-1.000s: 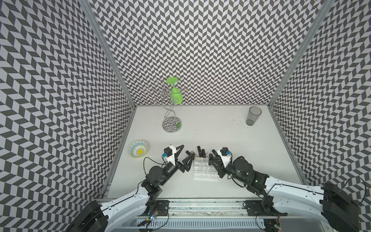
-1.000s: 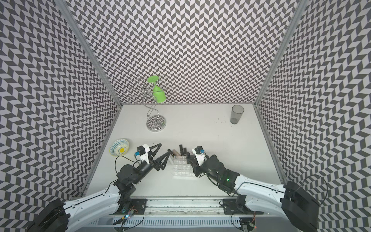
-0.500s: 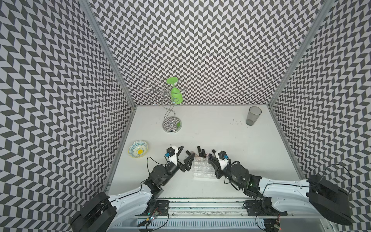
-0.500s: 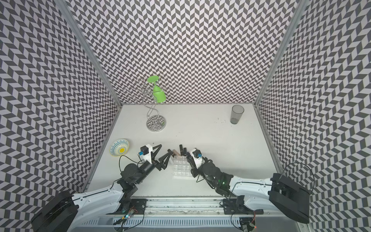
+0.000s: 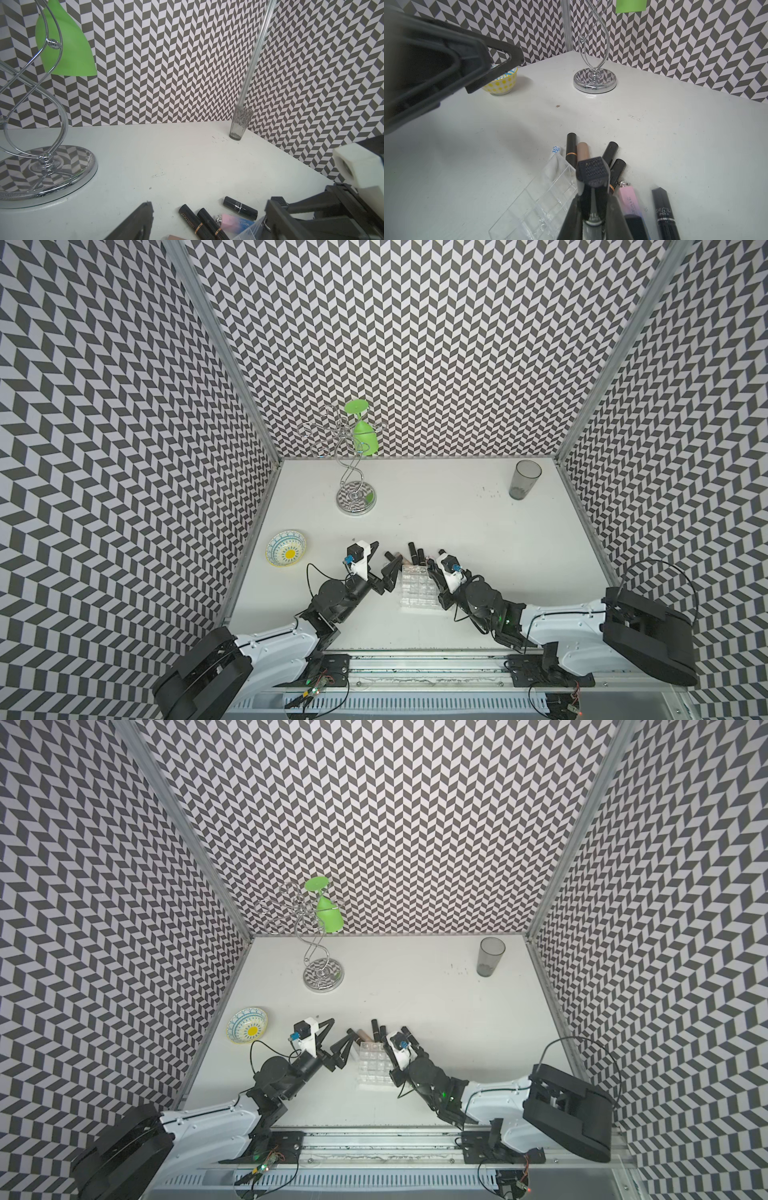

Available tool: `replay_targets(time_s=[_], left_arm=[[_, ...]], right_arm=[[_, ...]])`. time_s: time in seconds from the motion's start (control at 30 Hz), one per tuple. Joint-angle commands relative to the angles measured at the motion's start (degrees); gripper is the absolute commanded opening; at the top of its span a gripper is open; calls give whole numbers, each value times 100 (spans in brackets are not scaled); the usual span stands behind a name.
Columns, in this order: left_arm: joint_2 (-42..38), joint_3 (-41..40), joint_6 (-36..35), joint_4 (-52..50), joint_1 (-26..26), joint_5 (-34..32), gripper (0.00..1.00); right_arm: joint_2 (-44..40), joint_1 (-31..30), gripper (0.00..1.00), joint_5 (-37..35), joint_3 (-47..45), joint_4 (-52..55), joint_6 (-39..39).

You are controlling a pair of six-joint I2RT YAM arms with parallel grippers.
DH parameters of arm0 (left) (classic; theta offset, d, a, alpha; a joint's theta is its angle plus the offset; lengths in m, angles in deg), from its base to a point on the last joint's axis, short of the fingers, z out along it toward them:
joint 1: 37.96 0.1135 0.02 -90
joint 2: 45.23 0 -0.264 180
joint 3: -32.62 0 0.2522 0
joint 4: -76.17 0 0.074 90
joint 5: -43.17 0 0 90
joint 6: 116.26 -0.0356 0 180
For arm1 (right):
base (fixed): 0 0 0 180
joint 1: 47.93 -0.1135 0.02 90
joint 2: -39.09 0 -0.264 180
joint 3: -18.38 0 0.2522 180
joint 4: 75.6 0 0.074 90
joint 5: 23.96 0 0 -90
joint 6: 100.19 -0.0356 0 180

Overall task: Arrange the lipsticks in the organizer
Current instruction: Place the lipstick in the storage box.

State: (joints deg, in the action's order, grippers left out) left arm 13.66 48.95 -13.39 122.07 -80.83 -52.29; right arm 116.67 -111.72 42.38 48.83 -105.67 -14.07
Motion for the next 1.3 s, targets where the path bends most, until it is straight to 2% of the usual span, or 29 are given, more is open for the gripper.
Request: replay_targets(time_s=[0.0,0.17,0.4,0.47,0.53,0.6,0.83,1.0,1.13,1.27], left_arm=[[93,-30,-82,303,62,-23,88],[122,-20,-103,327,124,5,88],[131,27,-107,308,162,68,88],[141,26,-103,301,166,71,88],[149,24,-100,301,177,55,88],[158,24,-78,301,187,62,88],[157,59,-50,257,193,122,88],[166,51,2,211,194,132,88],[123,18,-2,204,200,84,88],[123,51,18,162,200,110,88]], right_arm=[[188,-55,6,-188,133,-439,171],[403,-90,6,-607,152,-529,310],[582,-96,8,-676,152,-705,363],[621,-95,16,-610,133,-744,350],[620,-92,31,-500,133,-767,342],[555,-94,41,-429,148,-752,350],[-167,-94,47,-238,233,-404,368],[-767,-83,48,-197,528,381,127],[-794,-42,44,-8,727,850,77],[-364,126,28,-34,931,1009,-47]])
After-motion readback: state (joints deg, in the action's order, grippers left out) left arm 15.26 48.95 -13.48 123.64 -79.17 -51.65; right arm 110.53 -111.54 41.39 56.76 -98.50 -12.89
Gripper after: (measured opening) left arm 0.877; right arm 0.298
